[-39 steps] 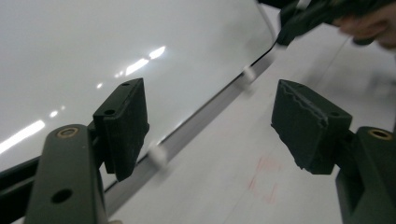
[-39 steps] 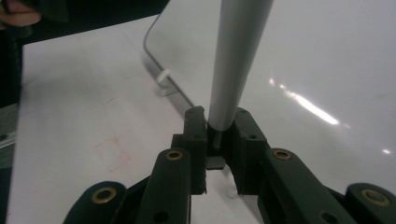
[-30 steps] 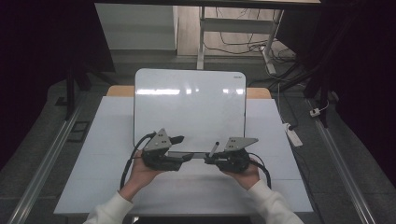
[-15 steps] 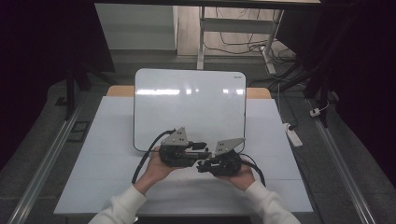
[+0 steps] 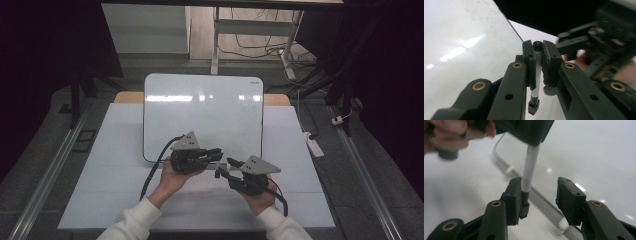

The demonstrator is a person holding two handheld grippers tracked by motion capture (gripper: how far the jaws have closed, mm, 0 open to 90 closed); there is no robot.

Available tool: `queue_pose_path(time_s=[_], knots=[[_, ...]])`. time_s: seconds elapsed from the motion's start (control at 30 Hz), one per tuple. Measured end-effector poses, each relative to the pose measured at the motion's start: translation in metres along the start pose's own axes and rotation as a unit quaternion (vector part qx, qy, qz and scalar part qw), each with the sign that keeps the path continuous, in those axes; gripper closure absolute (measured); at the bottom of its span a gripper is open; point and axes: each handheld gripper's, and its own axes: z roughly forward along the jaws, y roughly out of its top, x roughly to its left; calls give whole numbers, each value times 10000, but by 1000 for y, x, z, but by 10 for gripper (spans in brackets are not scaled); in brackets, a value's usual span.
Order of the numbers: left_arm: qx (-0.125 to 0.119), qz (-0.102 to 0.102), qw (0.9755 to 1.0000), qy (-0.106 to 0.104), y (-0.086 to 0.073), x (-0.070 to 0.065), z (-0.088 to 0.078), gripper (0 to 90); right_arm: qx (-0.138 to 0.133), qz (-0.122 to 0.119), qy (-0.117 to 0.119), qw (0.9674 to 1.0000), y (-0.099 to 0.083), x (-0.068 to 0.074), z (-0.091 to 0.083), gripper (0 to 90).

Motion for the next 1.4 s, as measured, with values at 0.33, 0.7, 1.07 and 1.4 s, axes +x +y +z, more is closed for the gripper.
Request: queue_pose_path(time_s=[0.33,0.7,1.07,1.4], knots=[[-155,-148,9991,353,-1,-7,14,815,-187,7,-1038,9944,-3,21,5,682],[-342,-281,9982,395,0,-11,16,768,-144,0,-1129,9935,2,14,9,805],[29,-74,9956,938,-24,0,-47,433,-331,284,-1378,9895,51,-47,-9,806],[553,-500,9842,1609,-87,13,-118,379,244,797,-1498,9852,106,-120,4,805]])
